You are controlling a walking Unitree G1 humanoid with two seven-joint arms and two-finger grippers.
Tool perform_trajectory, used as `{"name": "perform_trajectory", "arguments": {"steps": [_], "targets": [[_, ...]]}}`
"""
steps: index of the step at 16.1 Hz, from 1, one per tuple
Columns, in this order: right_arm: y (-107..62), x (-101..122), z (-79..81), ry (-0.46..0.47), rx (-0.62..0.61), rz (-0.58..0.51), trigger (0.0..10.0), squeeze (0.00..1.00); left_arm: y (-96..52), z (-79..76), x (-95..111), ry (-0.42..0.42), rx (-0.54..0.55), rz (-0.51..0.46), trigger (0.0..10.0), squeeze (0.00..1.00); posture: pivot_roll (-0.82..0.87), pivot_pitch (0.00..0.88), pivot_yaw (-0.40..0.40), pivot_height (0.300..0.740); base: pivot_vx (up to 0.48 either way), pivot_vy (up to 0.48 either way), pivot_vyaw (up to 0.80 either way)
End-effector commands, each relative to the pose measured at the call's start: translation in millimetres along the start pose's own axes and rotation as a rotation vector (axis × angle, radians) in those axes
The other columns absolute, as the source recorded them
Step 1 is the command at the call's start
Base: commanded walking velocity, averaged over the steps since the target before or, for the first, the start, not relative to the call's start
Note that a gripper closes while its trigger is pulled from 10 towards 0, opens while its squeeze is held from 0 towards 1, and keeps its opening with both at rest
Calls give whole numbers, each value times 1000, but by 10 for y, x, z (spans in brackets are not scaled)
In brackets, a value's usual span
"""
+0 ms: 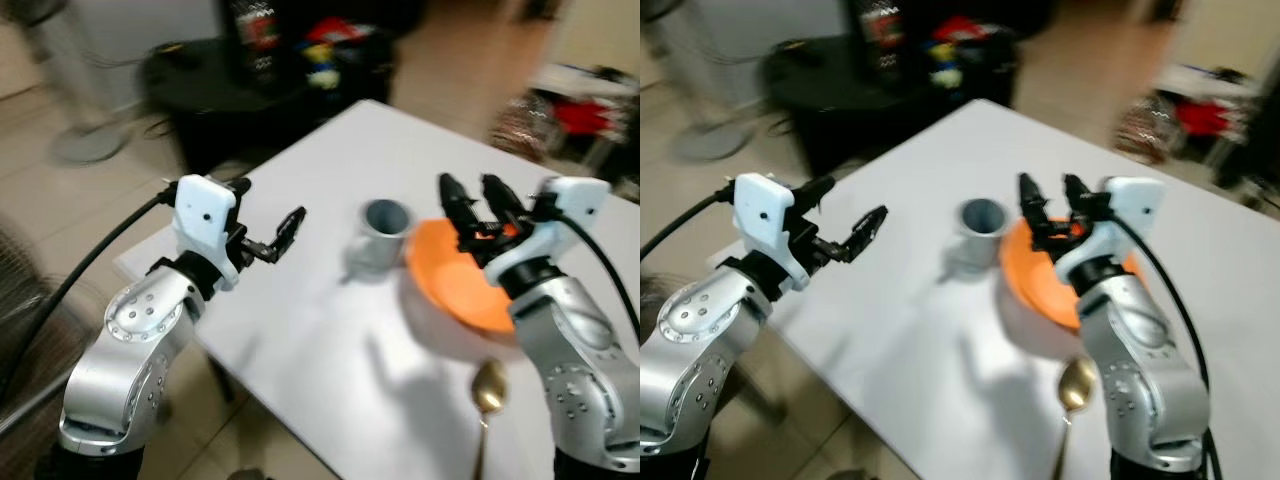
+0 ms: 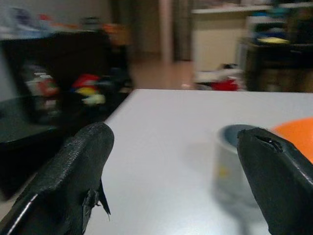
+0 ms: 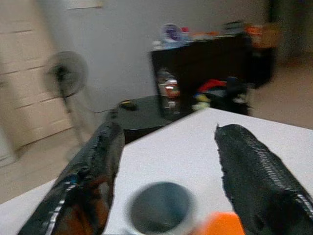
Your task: Setting the table
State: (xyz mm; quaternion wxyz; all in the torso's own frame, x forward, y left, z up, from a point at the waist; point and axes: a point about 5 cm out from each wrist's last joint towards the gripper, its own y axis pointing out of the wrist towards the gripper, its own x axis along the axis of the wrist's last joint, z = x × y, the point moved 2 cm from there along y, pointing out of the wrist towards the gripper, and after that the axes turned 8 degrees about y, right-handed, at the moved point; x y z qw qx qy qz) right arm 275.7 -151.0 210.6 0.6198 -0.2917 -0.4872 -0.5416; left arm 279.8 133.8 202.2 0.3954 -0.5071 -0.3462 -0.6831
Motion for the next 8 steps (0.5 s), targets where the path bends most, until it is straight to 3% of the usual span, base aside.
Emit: {"name": "perform_trajectory", "arguments": {"steps": [1, 6, 8], "targets": [[-11, 1, 113, 51, 40, -14, 10000, 1000, 10, 61, 26, -8, 69, -18, 10000, 729, 48, 0, 4, 740, 0, 0, 800], [-49, -34, 214, 51, 61, -49, 10000, 1000, 68, 30, 21, -2, 114, -40, 10000, 718, 23, 0, 33, 740, 0, 0, 800], [-120, -127, 246, 11, 81, -20, 10000, 1000, 162, -30, 2, 6, 130, -30, 10000, 616, 21, 0, 41, 740, 0, 0, 800]]}}
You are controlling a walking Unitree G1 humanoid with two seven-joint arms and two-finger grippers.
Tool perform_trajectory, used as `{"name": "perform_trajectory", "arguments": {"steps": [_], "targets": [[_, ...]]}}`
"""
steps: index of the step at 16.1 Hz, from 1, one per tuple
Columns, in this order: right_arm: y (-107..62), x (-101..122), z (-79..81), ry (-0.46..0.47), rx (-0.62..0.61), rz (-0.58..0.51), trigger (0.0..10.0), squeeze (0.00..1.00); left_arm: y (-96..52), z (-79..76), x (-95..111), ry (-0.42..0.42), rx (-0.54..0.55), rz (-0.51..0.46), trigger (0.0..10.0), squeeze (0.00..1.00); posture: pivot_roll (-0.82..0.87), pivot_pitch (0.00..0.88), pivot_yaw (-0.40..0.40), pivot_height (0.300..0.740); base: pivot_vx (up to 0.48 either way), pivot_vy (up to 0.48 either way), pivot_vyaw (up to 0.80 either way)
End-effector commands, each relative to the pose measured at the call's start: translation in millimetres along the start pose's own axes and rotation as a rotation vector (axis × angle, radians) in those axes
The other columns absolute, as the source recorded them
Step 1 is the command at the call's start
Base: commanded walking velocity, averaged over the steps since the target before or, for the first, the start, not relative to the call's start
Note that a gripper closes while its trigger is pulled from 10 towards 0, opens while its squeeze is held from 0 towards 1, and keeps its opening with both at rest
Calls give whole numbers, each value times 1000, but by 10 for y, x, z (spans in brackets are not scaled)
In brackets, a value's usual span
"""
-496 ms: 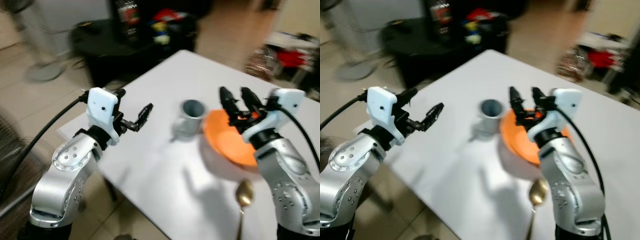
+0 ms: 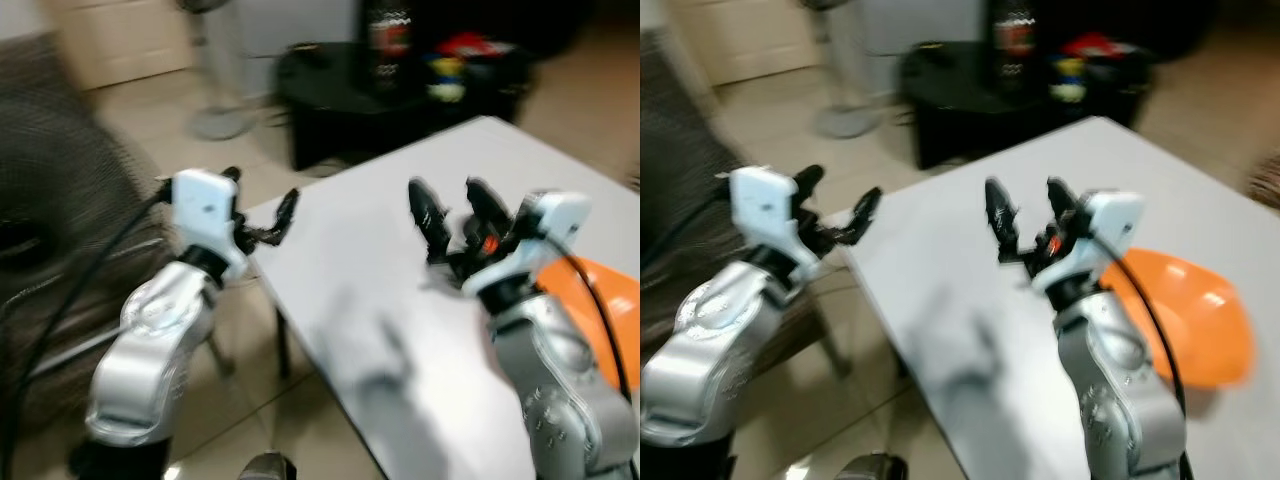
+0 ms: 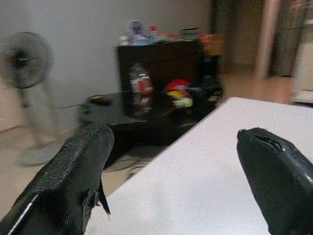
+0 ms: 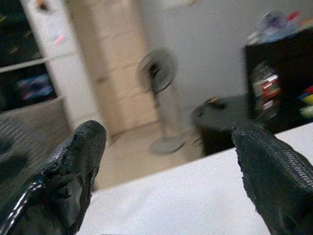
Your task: Setting the table
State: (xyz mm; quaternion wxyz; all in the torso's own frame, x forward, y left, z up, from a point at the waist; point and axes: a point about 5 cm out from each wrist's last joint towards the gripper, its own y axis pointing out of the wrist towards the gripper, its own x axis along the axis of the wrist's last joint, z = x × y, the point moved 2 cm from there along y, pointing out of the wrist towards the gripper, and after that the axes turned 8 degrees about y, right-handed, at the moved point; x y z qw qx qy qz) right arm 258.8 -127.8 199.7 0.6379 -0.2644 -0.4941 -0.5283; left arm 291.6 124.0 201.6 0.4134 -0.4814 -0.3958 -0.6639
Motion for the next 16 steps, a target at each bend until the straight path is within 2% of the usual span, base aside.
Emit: {"name": "perform_trajectory", "arguments": {"steps": [1, 2, 6, 8, 11, 13, 14, 16], "targets": [[1, 40, 29, -21, 15, -24, 10000, 1000, 15, 12, -17, 33, 26, 7, 10000, 569, 23, 0, 40, 740, 0, 0, 800], [6, -14, 6, -62, -3, -3, 10000, 1000, -28, 43, -137, 87, 49, 55, 10000, 478, 30, 0, 27, 740, 0, 0, 800], [22, -112, 38, -52, 15, 21, 10000, 1000, -80, 136, -141, 93, 96, 68, 10000, 435, 60, 0, 3, 740, 0, 0, 800], [67, -132, 45, -30, 7, 11, 10000, 1000, -113, 176, -151, 87, 126, 78, 10000, 380, 66, 0, 0, 740, 0, 0, 800], [74, -159, 26, -37, -17, 5, 10000, 1000, -103, 182, -163, 84, 133, 80, 10000, 373, 45, 0, 23, 740, 0, 0, 800], [26, -152, -32, -94, -69, -18, 10000, 1000, -50, 124, -160, 92, 115, 65, 10000, 373, 28, 0, 46, 740, 0, 0, 800], [10, -146, -39, -81, -80, -35, 10000, 1000, -42, 91, -166, 74, 94, 67, 10000, 384, 22, 0, 55, 740, 0, 0, 800], [-12, -155, -117, -158, -128, -25, 10000, 1000, -8, 106, -116, 90, 148, 17, 10000, 424, 21, 0, 62, 740, 0, 0, 800]]}}
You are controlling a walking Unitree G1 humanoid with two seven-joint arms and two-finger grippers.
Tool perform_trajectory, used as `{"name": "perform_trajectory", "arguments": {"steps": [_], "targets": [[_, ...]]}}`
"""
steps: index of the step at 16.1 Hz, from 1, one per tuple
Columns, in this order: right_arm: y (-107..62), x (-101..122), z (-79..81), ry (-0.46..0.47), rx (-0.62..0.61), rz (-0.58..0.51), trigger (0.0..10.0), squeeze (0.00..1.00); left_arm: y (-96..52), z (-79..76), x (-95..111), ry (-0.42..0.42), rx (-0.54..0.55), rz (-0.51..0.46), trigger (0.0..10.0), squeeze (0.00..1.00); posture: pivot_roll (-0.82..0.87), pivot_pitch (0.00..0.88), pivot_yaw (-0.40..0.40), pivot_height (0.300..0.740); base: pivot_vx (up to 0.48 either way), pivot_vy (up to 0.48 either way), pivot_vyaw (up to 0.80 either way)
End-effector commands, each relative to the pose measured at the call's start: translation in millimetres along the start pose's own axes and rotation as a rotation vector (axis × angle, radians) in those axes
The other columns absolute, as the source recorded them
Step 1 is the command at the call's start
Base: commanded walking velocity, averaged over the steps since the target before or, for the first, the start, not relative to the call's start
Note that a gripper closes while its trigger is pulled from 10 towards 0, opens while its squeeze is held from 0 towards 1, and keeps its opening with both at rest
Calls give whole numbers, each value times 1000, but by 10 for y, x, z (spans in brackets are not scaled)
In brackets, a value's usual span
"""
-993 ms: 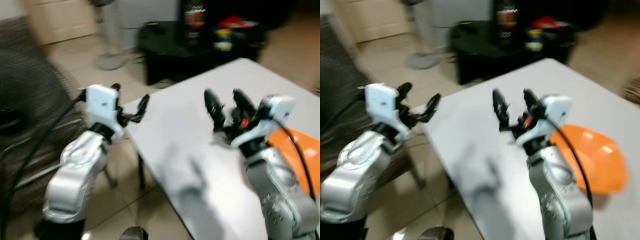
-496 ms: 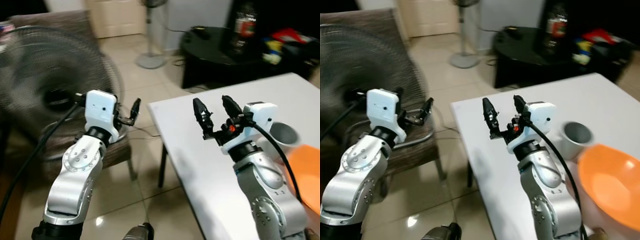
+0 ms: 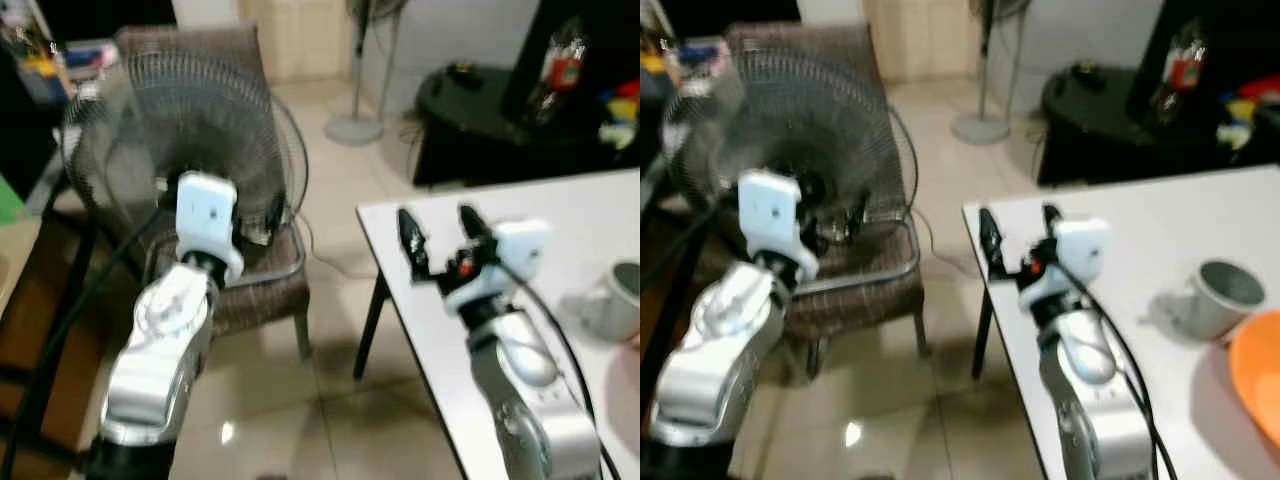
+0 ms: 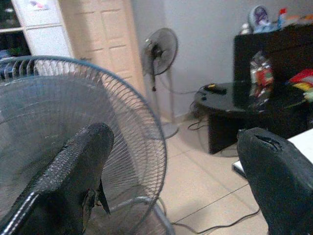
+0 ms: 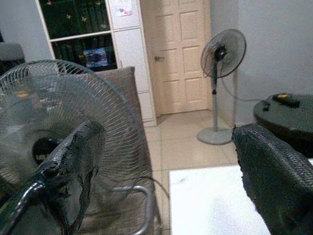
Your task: Setting the table
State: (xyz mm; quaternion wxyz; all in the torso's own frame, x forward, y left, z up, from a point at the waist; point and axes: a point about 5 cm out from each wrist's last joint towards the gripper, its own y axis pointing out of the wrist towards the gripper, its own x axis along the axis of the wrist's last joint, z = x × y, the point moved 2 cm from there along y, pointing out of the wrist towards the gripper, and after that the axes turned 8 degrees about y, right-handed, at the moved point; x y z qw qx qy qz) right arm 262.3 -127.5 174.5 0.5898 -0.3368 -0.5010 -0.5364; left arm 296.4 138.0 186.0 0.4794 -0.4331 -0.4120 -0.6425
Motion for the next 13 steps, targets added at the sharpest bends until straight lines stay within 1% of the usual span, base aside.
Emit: {"name": "perform_trajectory", "arguments": {"steps": [1, 2, 3, 4, 5, 6, 7, 8, 9, 10, 11, 12, 13], "targets": [[5, 41, -44, -47, -21, -14, 10000, 1000, 23, 31, 78, 17, 51, -44, 10000, 420, 22, 0, 61, 740, 0, 0, 800], [11, -10, -65, -86, -31, 8, 10000, 1000, 26, 65, 64, 33, 80, -33, 10000, 408, 27, 0, 55, 740, 0, 0, 800], [7, -54, -91, -101, -40, 24, 10000, 1000, 19, 88, 39, 53, 90, -5, 10000, 376, 26, 0, 52, 740, 0, 0, 800], [-4, -100, -120, -80, -55, 49, 10000, 1000, 7, 75, 27, 46, 54, 5, 10000, 90, 31, 0, 44, 740, 0, 0, 800], [-12, -132, -140, -67, -65, 64, 10000, 1000, -3, 44, 14, 33, 2, 4, 10000, 35, 33, 0, 39, 740, 0, 0, 800], [-14, -172, -136, -56, -52, 85, 10000, 1000, -13, 47, -7, 30, -4, 8, 10000, 0, 37, 0, 37, 740, 0, 0, 800], [-25, -201, -105, -39, -22, 93, 10000, 1000, -30, 54, -35, 21, 6, 15, 10000, 0, 38, 0, 30, 740, 0, 0, 587], [-33, -234, -84, -6, -17, 111, 10000, 1000, -45, 55, -61, 14, 10, 31, 10000, 0, 39, 0, 25, 740, 0, 0, 0], [-35, -260, -78, 5, -19, 130, 10000, 761, -64, 51, -81, 9, 3, 43, 10000, 0, 38, 0, 21, 740, 0, 0, 0], [-36, -280, -102, 34, -46, 138, 10000, 0, -83, 49, -101, 2, 2, 55, 10000, 0, 41, 0, 16, 740, 0, 251, 0], [-26, -314, -132, -1, -64, 159, 10000, 0, -96, 51, -116, 2, 2, 62, 10000, 0, 42, 0, 13, 740, 0, 277, 0], [-13, -322, -148, -80, -48, 134, 10000, 0, -110, 48, -132, -4, 1, 75, 10000, 0, 48, 0, 11, 740, 0, 289, 0], [-15, -335, -143, -62, -35, 135, 10000, 0, -112, 49, -134, -4, 0, 76, 10000, 0, 48, 0, 11, 740, 0, 289, 0]]}}
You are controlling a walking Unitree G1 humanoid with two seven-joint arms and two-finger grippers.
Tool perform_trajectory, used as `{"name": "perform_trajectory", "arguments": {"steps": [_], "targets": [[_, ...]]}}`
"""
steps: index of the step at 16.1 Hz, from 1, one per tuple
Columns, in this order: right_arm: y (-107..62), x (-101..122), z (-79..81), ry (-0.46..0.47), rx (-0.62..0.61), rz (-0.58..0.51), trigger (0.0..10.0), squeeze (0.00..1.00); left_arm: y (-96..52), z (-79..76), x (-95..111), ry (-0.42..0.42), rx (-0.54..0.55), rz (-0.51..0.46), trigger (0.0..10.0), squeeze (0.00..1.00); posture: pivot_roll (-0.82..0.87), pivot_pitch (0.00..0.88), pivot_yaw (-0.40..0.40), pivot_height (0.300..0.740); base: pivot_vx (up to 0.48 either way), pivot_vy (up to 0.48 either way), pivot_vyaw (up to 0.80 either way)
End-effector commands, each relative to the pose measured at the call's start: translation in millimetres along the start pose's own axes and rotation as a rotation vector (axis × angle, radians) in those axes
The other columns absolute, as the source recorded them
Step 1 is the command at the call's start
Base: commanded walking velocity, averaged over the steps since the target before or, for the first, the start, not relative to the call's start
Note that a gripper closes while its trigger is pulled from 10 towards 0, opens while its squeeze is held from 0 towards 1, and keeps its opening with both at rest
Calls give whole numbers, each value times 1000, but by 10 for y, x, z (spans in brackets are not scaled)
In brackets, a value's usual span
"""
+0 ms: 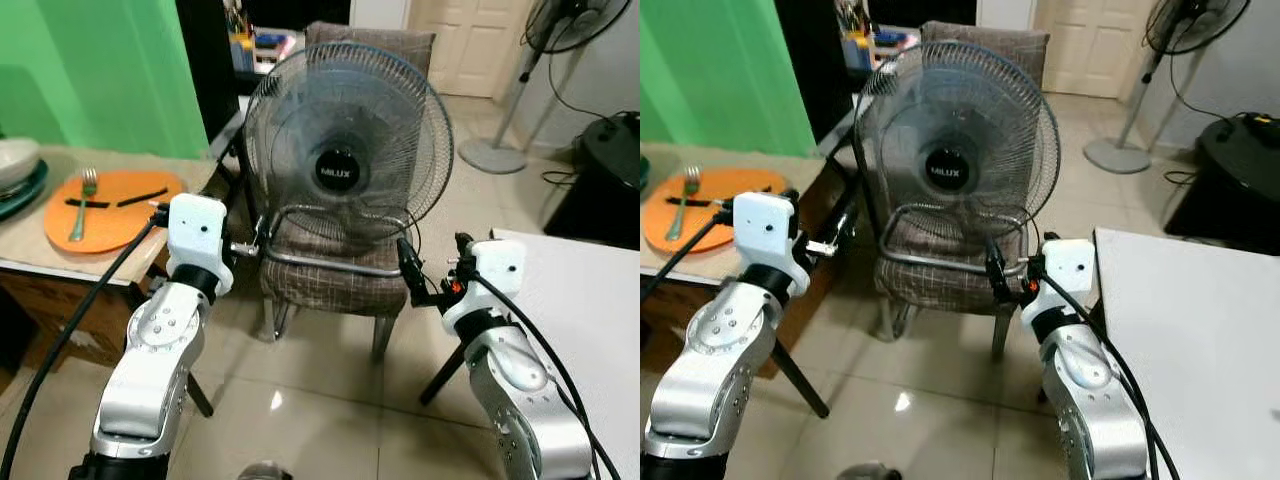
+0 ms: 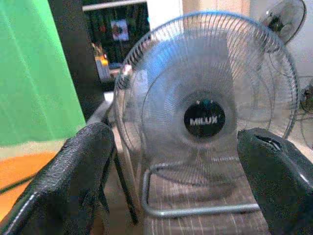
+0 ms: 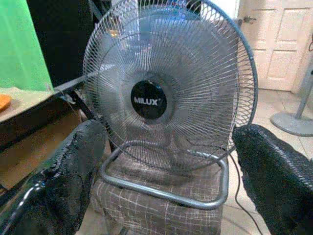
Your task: Setting the table
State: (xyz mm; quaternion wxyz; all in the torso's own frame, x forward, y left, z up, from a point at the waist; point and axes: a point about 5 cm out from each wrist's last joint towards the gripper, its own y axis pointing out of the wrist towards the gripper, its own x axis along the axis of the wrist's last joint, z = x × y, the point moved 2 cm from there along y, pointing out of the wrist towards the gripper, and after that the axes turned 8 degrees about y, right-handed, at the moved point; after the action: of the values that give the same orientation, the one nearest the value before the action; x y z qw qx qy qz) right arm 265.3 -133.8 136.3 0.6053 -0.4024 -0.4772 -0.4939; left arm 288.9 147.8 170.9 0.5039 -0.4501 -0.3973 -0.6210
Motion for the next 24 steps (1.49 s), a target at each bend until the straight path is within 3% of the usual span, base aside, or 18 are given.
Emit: {"name": "perform_trajectory", "arguments": {"steps": [1, 3, 8, 10, 16, 24], "targets": [[8, 24, 42, 49, 49, -14, 10000, 0, -7, 10, 20, 8, -5, 3, 10000, 0, 53, 0, 12, 740, 0, 289, 0], [-2, 7, 23, 41, 42, -4, 10000, 0, -12, 9, 24, 14, -14, 5, 10000, 0, 49, 0, 15, 740, 0, 292, 0], [-44, -84, 69, 133, 62, 54, 10000, 0, 1, -19, 30, 11, -30, 7, 10000, 0, 48, 0, 24, 740, 0, 284, 0], [-39, -84, 20, 95, 29, 57, 10000, 0, 0, -24, 32, 8, -34, 10, 10000, 0, 49, 0, 23, 740, 0, 285, 0], [-32, -127, 94, 214, 76, 107, 10000, 0, -69, -24, 4, -2, -41, 30, 10000, 0, 59, 0, 15, 740, 0, 281, 0], [-6, -95, 128, 144, 101, 95, 10000, 0, -29, -16, 35, -10, -43, 24, 10000, 0, 55, 0, 19, 740, 0, 277, 0]]}}
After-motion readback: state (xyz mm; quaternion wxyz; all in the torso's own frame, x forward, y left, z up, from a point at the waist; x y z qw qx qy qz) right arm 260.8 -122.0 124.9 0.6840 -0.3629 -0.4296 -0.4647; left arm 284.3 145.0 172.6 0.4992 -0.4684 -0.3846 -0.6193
